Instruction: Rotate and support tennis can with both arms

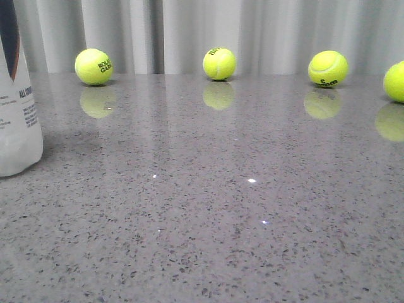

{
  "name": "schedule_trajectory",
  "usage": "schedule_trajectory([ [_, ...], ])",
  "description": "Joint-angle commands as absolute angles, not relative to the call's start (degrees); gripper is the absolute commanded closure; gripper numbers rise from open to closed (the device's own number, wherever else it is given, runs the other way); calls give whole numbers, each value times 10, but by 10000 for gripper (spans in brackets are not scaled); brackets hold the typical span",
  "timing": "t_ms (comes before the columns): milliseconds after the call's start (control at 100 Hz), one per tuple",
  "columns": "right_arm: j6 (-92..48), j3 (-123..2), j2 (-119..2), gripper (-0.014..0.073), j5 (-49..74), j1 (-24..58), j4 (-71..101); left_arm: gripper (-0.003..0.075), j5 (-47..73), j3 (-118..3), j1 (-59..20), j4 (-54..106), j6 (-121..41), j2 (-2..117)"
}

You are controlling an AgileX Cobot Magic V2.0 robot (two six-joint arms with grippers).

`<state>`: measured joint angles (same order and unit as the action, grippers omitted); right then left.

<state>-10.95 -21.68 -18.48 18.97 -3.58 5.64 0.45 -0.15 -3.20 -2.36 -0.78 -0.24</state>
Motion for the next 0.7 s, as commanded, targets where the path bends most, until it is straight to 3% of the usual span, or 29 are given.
schedule_trajectory([
  [0, -77, -218, -187, 661, 110, -23, 17, 741, -39, 26, -32, -24, -3, -25],
  [220, 79, -155, -177, 661, 3, 10, -124, 741, -39, 26, -32, -24, -3, -25],
  [690, 37, -16, 17, 661, -20, 11, -25, 741, -39, 26, -32, -24, -3, -25],
])
